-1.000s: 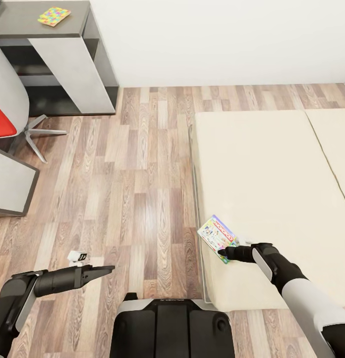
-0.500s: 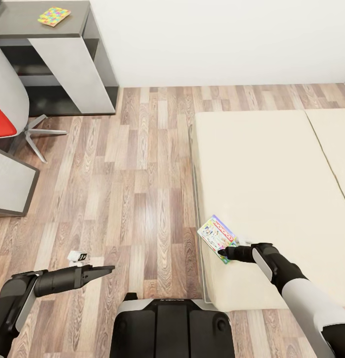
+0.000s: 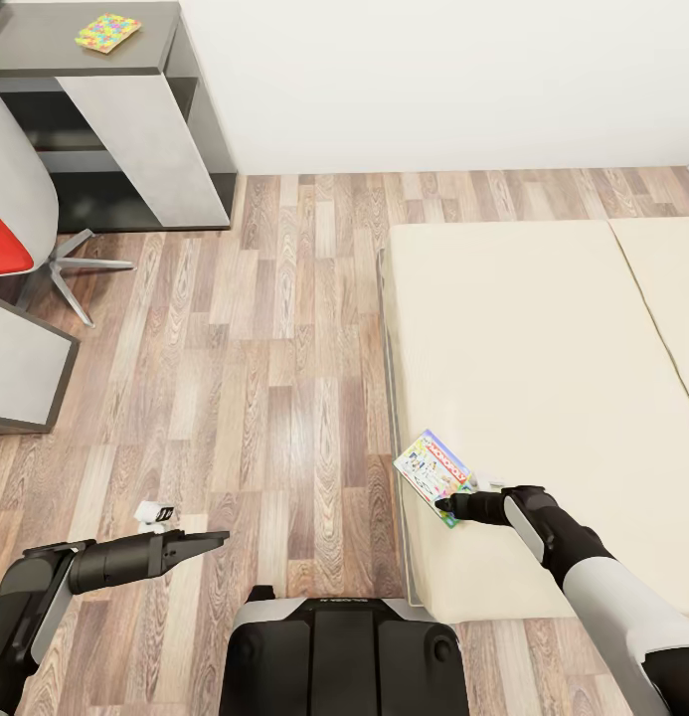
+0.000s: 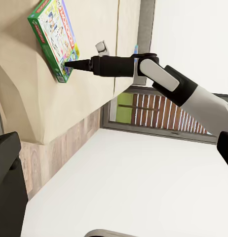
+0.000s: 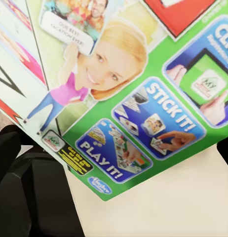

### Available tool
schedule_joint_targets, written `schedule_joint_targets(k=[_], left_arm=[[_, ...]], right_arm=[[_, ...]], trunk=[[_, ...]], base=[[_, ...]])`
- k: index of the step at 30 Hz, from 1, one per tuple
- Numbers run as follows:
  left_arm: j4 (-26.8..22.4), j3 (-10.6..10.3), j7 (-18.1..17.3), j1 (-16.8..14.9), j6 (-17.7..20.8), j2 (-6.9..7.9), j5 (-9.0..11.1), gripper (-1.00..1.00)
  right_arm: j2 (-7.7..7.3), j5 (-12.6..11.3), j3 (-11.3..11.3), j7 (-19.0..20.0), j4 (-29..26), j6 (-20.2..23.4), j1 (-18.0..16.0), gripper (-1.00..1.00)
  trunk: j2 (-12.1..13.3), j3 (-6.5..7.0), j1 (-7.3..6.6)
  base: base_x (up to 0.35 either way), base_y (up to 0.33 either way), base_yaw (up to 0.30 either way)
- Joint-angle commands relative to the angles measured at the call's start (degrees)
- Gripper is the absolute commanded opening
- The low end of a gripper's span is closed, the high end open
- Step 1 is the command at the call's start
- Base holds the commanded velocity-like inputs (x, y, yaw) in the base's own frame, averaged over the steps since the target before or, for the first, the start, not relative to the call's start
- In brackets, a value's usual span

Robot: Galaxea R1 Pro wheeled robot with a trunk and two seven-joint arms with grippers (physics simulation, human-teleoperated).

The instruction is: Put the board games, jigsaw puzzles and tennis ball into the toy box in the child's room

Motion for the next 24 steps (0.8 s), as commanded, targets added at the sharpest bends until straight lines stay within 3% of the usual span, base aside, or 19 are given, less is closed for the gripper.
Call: schedule_joint_targets(k=[1, 24], left_arm=[[0.0, 0.0, -0.2, 0.0, 0.6, 0.01, 0.0, 1.00], [0.0, 0.0, -0.2, 0.0, 0.6, 0.01, -0.1, 1.00]], right_arm=[[-0.09, -0.3, 0.3, 0.0, -0.1, 0.2, 0.0, 1.00], [-0.19, -0.5, 0.2, 0.0, -0.2, 0.5, 0.0, 1.00]], trunk=[[-0.1, -0.06, 0.03], [-0.1, 1.73, 0.03]], base=[[0.000, 0.000, 0.000], [0.000, 0.000, 0.000]])
